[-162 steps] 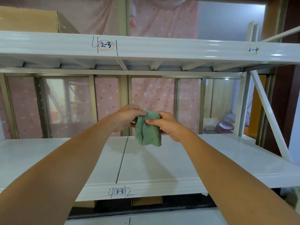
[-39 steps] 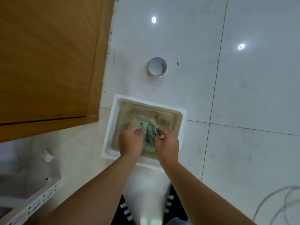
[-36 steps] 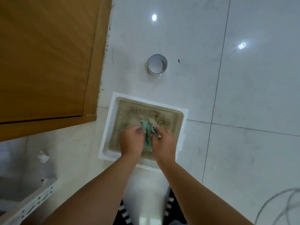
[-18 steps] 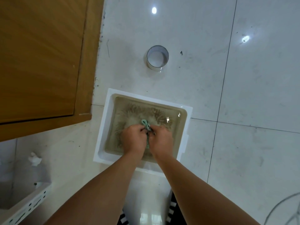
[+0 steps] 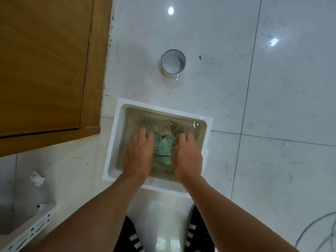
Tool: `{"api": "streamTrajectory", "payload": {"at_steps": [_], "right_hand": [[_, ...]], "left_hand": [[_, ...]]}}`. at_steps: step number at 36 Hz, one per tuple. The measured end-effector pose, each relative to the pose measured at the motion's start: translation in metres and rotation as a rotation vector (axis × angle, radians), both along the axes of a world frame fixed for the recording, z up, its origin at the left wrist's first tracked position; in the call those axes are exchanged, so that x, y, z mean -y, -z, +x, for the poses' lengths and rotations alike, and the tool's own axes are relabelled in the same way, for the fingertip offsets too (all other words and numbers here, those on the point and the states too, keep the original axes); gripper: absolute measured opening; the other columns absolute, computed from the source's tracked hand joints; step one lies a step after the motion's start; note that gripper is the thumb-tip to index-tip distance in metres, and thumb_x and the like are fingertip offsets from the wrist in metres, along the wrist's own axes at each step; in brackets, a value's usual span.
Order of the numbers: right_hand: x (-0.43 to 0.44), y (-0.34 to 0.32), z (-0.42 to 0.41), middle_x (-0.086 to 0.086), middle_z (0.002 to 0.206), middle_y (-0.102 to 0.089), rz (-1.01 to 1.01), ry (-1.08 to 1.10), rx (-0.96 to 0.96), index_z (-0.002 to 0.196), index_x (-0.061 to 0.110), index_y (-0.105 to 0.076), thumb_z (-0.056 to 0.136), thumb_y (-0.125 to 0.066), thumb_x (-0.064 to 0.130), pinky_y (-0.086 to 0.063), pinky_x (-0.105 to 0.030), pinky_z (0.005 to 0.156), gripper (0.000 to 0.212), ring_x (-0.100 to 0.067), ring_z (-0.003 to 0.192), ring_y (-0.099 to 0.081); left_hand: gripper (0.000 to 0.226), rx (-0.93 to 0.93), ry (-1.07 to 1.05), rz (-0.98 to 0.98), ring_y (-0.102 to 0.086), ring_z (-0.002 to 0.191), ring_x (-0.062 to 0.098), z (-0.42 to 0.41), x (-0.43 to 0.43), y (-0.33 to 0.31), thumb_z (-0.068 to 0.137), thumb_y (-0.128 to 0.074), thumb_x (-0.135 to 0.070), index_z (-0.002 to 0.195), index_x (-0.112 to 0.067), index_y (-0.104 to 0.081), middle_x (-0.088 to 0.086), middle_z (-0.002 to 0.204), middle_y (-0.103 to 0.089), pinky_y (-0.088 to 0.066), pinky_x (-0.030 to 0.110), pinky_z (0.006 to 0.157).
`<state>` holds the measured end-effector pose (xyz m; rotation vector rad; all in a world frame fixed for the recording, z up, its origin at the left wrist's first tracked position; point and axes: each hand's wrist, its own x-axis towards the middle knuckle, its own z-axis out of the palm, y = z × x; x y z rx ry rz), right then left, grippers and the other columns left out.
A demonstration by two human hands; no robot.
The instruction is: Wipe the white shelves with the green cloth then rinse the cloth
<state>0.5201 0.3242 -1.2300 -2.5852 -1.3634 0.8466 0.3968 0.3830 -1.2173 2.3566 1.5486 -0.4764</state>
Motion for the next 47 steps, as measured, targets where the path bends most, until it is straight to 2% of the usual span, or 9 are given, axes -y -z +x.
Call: {"api": "streamTrajectory", "payload": {"at_steps": [3,7,11,13,15,23,30,38,47], "right_hand": [[0.006,-0.005,-0.003,-0.005,0.096,-0.056,0.112,-0.310,0.060,0.098,0.013,-0.063,0.079,-0.068,0.009,-0.040,-0.030,0.068,0.021,-0.023,0.077,-0.051],[0.016,-0.011,-0.009,-0.009,0.130,-0.056,0.111,-0.613,0.045,0.125,0.012,-0.060,0.082,-0.054,0.020,-0.039,-0.039,0.098,0.044,-0.030,0.112,-0.053],[0.019,-0.004,-0.003,-0.011,0.157,-0.036,-0.145,-0.791,0.082,0.151,0.009,-0.039,0.092,-0.049,0.035,-0.013,-0.044,0.121,0.065,-0.030,0.146,-0.030],[0.019,0.000,0.002,-0.013,0.165,-0.014,-0.230,-0.848,0.094,0.157,0.008,-0.017,0.101,-0.035,0.037,0.001,-0.045,0.122,0.065,-0.030,0.152,-0.010],[0.018,-0.001,0.006,-0.012,0.166,-0.004,-0.269,-0.835,0.101,0.158,0.007,-0.008,0.104,-0.024,0.035,0.005,-0.044,0.123,0.063,-0.030,0.153,-0.001],[0.022,0.001,0.002,-0.011,0.161,-0.028,-0.321,-0.732,0.088,0.155,0.008,-0.029,0.101,-0.017,0.038,-0.007,-0.045,0.122,0.063,-0.033,0.149,-0.019],[0.018,0.000,0.005,-0.007,0.148,-0.042,-0.293,-0.748,0.125,0.148,0.012,-0.042,0.102,-0.027,0.042,-0.022,-0.044,0.112,0.057,-0.033,0.135,-0.031],[0.017,-0.004,0.007,-0.003,0.153,-0.037,-0.300,-0.725,0.106,0.152,0.016,-0.038,0.102,-0.028,0.043,-0.018,-0.046,0.115,0.058,-0.031,0.138,-0.029],[0.017,-0.009,0.006,0.000,0.163,-0.019,-0.362,-0.710,0.053,0.156,0.020,-0.027,0.102,-0.027,0.043,-0.003,-0.045,0.120,0.058,-0.029,0.150,-0.009]], "left_hand": [[0.052,0.008,0.208,-0.060,-0.056,0.094,0.021,-0.005,0.007,0.004,0.061,-0.087,-0.016,0.108,-0.017,-0.064,0.002,0.105,-0.059,-0.049,0.032,0.079],[0.045,-0.004,0.250,-0.164,-0.062,0.094,0.021,-0.015,0.012,0.019,0.059,-0.089,-0.017,0.101,-0.015,-0.072,0.002,0.098,-0.068,-0.053,0.034,0.084],[0.065,-0.066,0.338,-0.205,-0.038,0.140,0.023,-0.023,0.016,0.025,0.087,-0.068,-0.017,0.146,-0.013,-0.044,0.006,0.150,-0.044,-0.024,0.034,0.117],[0.068,-0.076,0.379,-0.200,-0.031,0.144,0.024,-0.023,0.013,0.024,0.088,-0.066,-0.012,0.150,-0.011,-0.038,0.007,0.156,-0.034,-0.018,0.035,0.118],[0.070,-0.034,0.380,-0.144,-0.050,0.131,0.027,-0.024,0.010,0.023,0.068,-0.085,-0.008,0.133,-0.010,-0.060,0.010,0.142,-0.054,-0.034,0.037,0.111],[0.035,0.034,0.425,-0.102,-0.067,0.107,0.032,-0.020,-0.003,0.021,0.050,-0.092,-0.006,0.083,-0.007,-0.079,0.015,0.111,-0.071,-0.044,0.044,0.102],[0.029,-0.054,0.482,-0.162,-0.064,0.105,0.029,-0.020,-0.013,0.022,0.054,-0.087,-0.011,0.081,-0.012,-0.079,0.012,0.109,-0.070,-0.041,0.040,0.106],[0.022,-0.087,0.495,-0.144,-0.056,0.080,0.024,-0.010,-0.017,0.014,0.049,-0.088,-0.014,0.062,-0.015,-0.070,0.003,0.086,-0.061,-0.043,0.033,0.068],[0.021,-0.068,0.578,-0.164,-0.061,0.105,0.030,-0.028,-0.012,0.023,0.079,-0.072,-0.019,0.098,-0.012,-0.076,0.012,0.110,-0.068,-0.040,0.041,0.103]]}}
